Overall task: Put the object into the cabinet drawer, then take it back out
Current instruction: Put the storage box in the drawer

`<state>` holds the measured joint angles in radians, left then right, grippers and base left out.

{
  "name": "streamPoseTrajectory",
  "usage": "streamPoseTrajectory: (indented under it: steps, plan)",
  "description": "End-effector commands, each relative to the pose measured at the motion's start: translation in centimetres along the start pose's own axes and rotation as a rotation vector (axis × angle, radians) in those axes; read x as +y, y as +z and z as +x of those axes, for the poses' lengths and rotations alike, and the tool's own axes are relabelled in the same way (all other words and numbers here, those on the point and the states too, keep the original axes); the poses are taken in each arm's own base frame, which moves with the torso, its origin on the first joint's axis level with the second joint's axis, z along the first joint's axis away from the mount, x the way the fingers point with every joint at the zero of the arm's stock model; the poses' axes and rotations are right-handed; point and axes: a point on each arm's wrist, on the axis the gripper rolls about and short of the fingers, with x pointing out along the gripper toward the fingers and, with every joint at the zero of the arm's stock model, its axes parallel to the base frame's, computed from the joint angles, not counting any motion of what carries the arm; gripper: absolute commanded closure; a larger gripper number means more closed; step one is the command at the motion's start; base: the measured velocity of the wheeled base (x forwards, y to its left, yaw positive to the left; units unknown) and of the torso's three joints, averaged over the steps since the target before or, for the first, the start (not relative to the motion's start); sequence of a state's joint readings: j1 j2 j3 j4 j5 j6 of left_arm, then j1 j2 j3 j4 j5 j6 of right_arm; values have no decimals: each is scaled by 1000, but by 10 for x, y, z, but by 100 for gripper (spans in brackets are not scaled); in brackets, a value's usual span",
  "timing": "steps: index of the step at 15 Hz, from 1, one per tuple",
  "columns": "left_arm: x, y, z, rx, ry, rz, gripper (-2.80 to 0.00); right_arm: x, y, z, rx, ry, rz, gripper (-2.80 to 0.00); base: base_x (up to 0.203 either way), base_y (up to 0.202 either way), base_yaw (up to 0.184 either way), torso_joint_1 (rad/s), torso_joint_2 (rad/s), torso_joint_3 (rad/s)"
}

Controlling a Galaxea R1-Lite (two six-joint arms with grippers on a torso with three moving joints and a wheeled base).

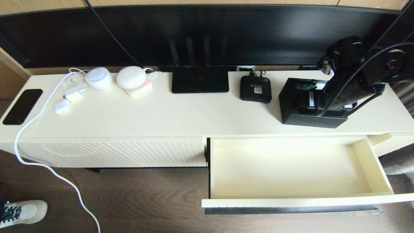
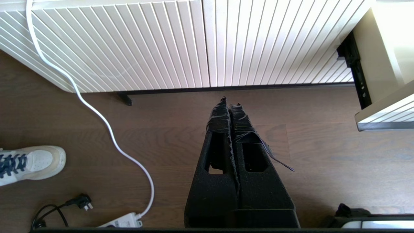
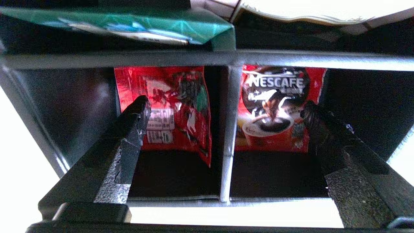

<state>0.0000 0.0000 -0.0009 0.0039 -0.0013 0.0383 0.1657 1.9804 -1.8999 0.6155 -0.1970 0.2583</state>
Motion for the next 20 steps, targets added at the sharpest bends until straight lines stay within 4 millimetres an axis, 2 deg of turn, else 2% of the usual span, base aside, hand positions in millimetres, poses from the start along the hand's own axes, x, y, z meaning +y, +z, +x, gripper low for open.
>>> streamPoseTrajectory:
  steps: [1,5,15,16,20]
  plan:
    - [0,0,0,0,-1,0,0,0,-2,6,13,-7,-1,-280,0,0,0,0,0,0]
    - [0,0,0,1,0,0,0,-1,-2,16,7,-12,2,-280,0,0,0,0,0,0]
    - [0,0,0,2,0,0,0,2,2,25,-27,-3,9,-280,0,0,0,0,0,0]
    - [0,0,0,1,0,0,0,2,4,24,-33,-1,12,0,0,0,0,0,0,0]
    - [0,0,0,1,0,0,0,2,4,22,-35,-1,11,0,0,0,0,0,0,0]
